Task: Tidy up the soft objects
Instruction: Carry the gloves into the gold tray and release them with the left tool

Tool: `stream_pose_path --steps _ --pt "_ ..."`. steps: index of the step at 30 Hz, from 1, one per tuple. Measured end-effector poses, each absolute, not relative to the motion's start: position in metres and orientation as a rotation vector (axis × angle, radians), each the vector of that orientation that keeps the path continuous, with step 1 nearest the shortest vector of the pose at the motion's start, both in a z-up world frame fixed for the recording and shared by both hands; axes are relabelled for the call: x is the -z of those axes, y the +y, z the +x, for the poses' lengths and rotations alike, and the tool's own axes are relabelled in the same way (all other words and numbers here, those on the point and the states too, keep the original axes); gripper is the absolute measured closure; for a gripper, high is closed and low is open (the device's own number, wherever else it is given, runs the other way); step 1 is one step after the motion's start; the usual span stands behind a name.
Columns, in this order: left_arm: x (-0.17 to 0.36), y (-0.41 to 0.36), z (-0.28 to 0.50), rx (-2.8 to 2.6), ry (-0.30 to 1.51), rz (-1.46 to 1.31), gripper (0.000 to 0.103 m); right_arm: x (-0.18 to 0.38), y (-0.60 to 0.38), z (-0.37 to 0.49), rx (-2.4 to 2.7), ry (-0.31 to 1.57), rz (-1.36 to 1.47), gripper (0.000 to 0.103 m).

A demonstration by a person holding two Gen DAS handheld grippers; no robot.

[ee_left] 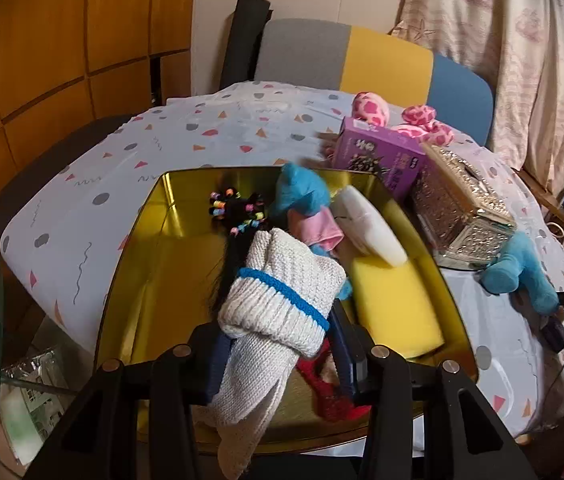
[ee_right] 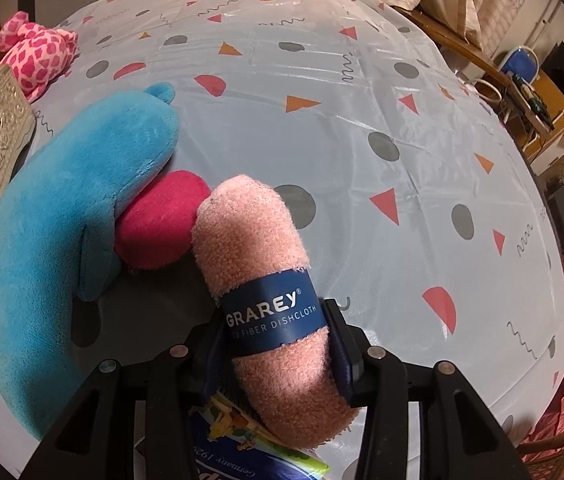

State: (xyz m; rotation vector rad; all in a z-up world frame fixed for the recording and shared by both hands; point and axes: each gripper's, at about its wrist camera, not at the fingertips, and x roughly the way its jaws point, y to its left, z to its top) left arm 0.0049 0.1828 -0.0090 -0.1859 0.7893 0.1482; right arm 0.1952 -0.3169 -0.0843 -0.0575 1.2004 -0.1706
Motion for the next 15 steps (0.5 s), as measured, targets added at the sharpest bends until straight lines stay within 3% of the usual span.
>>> stream_pose_path --steps 15 --pt "0.011 0.179 0.007 -0.22 0.786 -0.105 0.057 0.084 -0.297 0.194 0.178 1.17 -0.219 0.059"
